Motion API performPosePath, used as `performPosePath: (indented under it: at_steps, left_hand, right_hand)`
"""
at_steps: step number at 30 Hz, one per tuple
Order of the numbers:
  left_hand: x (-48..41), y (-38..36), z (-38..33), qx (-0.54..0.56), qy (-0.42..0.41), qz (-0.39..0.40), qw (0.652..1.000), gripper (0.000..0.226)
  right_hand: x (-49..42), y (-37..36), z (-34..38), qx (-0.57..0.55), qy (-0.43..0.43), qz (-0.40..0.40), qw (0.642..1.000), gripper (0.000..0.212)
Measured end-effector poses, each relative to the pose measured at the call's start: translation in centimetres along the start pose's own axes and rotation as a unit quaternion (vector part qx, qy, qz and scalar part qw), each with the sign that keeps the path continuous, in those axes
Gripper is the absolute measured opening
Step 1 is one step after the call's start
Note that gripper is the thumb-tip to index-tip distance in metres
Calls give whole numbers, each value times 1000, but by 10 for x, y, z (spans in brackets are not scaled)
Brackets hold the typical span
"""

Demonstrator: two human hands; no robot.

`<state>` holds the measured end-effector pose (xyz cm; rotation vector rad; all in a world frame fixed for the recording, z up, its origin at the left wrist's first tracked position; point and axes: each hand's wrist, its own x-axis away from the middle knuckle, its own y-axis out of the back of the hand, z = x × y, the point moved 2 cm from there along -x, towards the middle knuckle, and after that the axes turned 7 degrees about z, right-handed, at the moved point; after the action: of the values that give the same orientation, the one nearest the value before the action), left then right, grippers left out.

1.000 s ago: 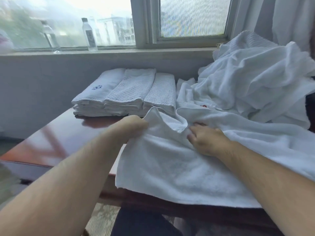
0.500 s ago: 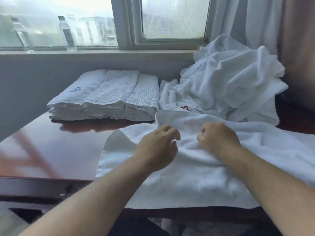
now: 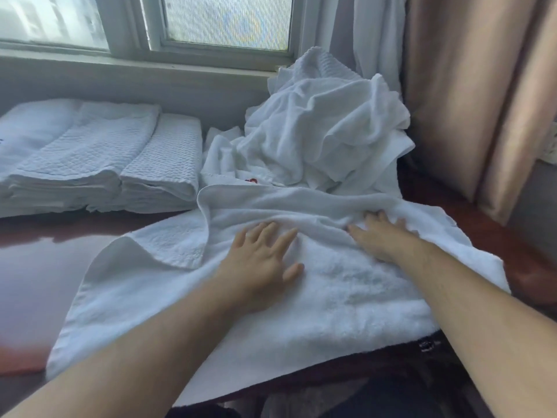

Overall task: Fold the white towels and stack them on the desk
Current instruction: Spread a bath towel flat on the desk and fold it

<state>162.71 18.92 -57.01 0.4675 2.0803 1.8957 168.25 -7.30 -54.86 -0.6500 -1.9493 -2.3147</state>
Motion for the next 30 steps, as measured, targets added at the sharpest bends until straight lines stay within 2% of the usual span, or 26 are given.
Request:
performPosePath:
  at_steps: [4, 6, 8, 9, 11, 13, 14, 15, 16, 19, 21, 23, 25, 27, 30]
  left_hand:
    - [15, 4, 12, -1, -17, 53, 998, 67]
    - [20, 10, 13, -5, 20, 53, 998, 58]
    - [10, 25, 5, -18, 63, 21, 998, 45]
    - [-1, 33, -2, -23, 64, -14, 998, 41]
    - [-25, 40, -22, -1, 10, -83, 996, 31]
    - [-44, 30, -39, 45, -40, -80, 995, 34]
    - [-49, 21, -44, 57, -50, -54, 996, 41]
    - [-52, 12, -48, 56, -57, -30, 996, 47]
    - [-53, 3, -50, 45, -64, -17, 997, 53]
    - [-49, -5, -49, 25, -80, -2, 997, 79]
    - [-42, -4, -45, 26, -77, -1, 997, 91]
    - [-34, -4, -42, 26, -66, -2, 997, 88]
    - [-29, -5, -41, 28, -45, 16, 998, 82]
    - [-30, -3, -40, 24, -30, 40, 998, 76]
    - [-46, 12, -40, 33, -11, 26, 999, 53]
  right_hand:
    - [-18, 12, 11, -43, 24, -2, 999, 93]
    - [-15, 6, 22, 5, 12, -10, 1000, 84]
    - [-3, -2, 35, 63, 35, -26, 997, 73]
    - [5, -3, 39, 57, 52, -38, 996, 69]
    - [22, 2, 33, 9, 58, -89, 994, 55]
    - [32, 12, 14, -13, 10, -184, 983, 31]
    - [35, 17, 1, 2, -34, -203, 979, 22]
    - [36, 22, -11, 35, -80, -185, 979, 15]
    - [35, 24, -22, 70, -123, -131, 981, 15]
    - [26, 20, -43, 94, -198, 19, 975, 41]
    - [8, 14, -43, 78, -110, 3, 991, 51]
    - [4, 9, -36, 9, -35, -15, 999, 58]
    - [0, 6, -32, -54, -21, -41, 997, 61]
    - [-2, 5, -28, -47, -27, -86, 995, 59]
    - [3, 8, -22, -34, -72, -217, 973, 42]
